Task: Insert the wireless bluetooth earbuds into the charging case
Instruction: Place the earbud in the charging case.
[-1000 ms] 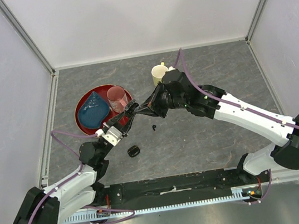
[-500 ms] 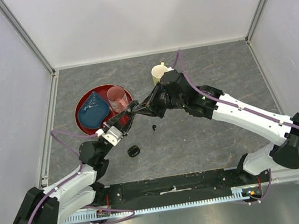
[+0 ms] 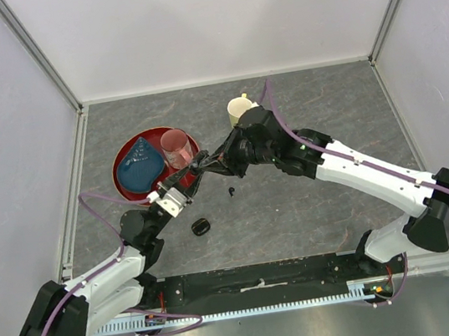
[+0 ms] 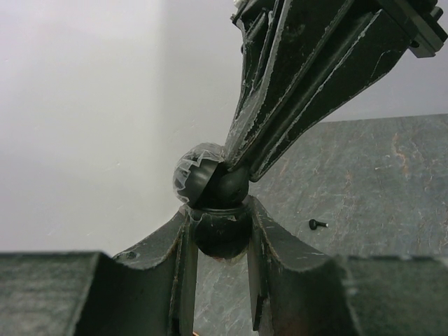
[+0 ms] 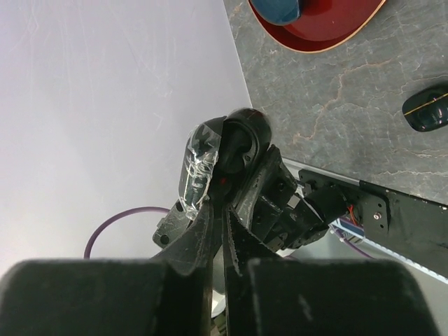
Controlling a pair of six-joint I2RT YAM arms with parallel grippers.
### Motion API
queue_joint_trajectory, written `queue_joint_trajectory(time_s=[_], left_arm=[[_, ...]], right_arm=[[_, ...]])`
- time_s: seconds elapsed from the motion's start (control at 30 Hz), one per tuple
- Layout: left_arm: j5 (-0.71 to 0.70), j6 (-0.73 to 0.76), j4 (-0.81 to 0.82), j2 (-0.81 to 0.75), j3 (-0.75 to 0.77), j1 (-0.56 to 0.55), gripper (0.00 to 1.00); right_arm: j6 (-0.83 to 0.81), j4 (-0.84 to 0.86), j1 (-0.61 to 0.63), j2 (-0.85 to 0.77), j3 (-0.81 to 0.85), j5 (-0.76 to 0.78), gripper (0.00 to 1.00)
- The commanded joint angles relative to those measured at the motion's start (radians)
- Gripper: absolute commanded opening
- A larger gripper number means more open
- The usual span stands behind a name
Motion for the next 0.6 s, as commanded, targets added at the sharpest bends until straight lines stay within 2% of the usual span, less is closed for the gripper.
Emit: queue_joint_trajectory(time_s=[0.0, 0.07, 0.33, 0.43, 0.57], left_arm=[[0.044, 0.059, 0.038, -0.018, 0.05, -0.014, 0.02], [0.045, 0.061, 0.035, -0.019, 0.05, -0.018, 0.02], [0.051, 0.064, 0.018, -0.024, 0.054, -0.023, 0.02], [0.048, 0.061, 0.016, -0.022, 0.054, -0.023, 0.02], [0.044, 0.049, 0.018, -0.024, 0.053, -0.023, 0.02]], right_arm=[[0.005, 0.016, 0.013, 0.026, 0.004, 0.019, 0.15], [-0.014, 0.007, 0.016, 0.03, 0.014, 0.028, 0.2], [-0.045, -0.015, 0.022, 0.046, 0.05, 0.05, 0.19], [-0.06, -0.012, 0.022, 0.032, 0.052, 0.077, 0.37], [-0.106, -0.01, 0.019, -0.003, 0.075, 0.134, 0.46]])
